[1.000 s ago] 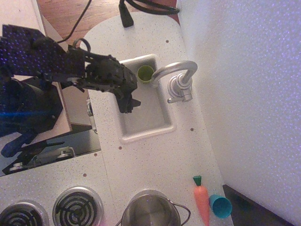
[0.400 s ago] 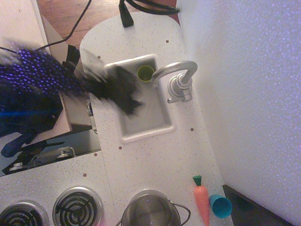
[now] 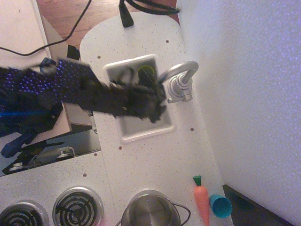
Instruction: Turn faucet right
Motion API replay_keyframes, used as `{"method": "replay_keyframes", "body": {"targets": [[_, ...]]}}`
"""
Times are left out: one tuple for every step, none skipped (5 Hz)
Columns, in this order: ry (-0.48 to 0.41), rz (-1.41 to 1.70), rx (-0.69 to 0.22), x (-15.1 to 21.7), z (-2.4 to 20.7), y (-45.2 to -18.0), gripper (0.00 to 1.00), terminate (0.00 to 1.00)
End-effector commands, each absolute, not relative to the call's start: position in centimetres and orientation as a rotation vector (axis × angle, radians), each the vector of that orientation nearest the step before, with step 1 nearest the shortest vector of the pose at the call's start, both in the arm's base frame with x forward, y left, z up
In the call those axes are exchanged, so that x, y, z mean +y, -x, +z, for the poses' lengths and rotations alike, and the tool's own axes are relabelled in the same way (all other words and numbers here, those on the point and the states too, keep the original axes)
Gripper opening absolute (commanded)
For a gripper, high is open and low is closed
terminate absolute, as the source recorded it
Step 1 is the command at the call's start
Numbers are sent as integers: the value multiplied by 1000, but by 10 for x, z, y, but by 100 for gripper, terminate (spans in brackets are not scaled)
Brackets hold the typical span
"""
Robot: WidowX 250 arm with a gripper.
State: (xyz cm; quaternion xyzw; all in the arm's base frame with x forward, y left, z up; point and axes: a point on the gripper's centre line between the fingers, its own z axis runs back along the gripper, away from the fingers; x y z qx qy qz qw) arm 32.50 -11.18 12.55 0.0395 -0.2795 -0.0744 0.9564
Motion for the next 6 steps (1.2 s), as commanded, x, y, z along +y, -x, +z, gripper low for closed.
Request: {"method": "replay_keyframes", "body": {"targets": [[-49,-164,-629,-115,142,-342,100,0],[-21,-158,-596,-119,132,-334,100,0],[245,-296,-654,-125,133,-341,100,0],[359,-320,-735,-145,138,-351,100,0],[371,-335,-710,-162,133,-339,100,0],[373,-310,-658,-170,117,-317,100,0]]}}
